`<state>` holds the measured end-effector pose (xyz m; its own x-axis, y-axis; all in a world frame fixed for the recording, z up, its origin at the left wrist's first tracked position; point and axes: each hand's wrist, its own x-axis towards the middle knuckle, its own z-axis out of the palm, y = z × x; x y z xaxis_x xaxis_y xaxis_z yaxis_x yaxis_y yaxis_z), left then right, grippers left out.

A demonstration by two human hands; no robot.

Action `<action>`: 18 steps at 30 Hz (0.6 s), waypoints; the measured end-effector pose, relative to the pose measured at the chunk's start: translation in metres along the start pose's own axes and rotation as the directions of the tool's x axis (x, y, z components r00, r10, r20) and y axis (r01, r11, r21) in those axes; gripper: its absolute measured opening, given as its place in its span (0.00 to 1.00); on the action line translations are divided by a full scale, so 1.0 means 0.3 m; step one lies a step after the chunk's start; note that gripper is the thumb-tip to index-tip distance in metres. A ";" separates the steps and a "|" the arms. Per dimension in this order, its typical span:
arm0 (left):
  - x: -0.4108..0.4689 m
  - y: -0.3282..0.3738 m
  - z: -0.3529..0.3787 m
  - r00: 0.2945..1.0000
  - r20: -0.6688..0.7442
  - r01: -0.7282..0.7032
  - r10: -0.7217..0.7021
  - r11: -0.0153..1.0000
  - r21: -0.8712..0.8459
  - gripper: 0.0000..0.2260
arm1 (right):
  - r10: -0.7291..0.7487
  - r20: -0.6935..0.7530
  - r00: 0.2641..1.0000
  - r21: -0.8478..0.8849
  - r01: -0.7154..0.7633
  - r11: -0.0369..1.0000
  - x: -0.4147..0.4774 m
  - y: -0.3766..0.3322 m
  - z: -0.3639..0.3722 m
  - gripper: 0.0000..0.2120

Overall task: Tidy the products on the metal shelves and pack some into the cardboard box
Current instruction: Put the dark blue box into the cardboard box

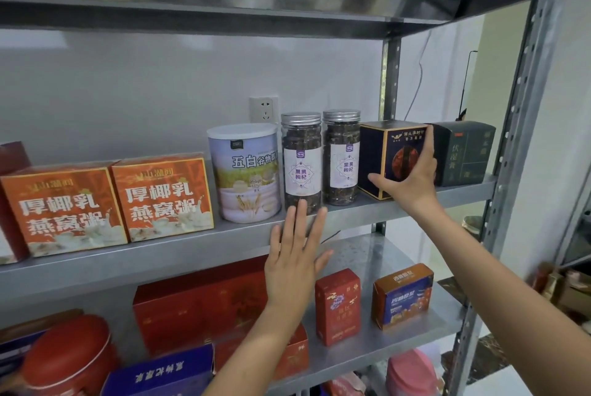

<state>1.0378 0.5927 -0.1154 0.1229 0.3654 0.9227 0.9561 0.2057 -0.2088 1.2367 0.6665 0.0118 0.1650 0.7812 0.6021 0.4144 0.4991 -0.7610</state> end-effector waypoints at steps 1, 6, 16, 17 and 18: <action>-0.007 0.002 0.010 1.000 0.000 -0.001 0.001 1.000 0.023 0.31 | 0.000 0.003 1.000 -0.005 0.000 1.000 0.000 -0.001 0.000 0.59; -0.015 0.032 0.034 0.998 -0.024 0.057 -0.055 0.996 0.067 0.33 | 0.004 0.001 1.000 -0.026 -0.004 1.000 -0.003 0.002 0.002 0.58; -0.025 0.050 0.008 0.995 0.059 0.075 -0.082 0.991 0.113 0.36 | 0.029 0.001 1.000 -0.088 -0.028 0.996 -0.024 -0.012 -0.018 0.59; -0.024 0.050 0.002 0.994 0.070 0.073 -0.080 0.992 0.103 0.36 | 0.025 -0.003 1.000 -0.091 -0.025 0.996 -0.030 -0.013 -0.025 0.59; -0.022 0.050 -0.003 0.993 0.083 0.070 -0.079 0.993 0.098 0.36 | 0.020 -0.006 1.000 -0.092 -0.020 0.996 -0.036 -0.013 -0.034 0.59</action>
<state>1.0514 0.5926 -0.1245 0.0247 0.4224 0.9061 0.9317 0.3188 -0.1741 1.2424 0.6524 0.0107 0.1780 0.7887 0.5884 0.4917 0.4467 -0.7475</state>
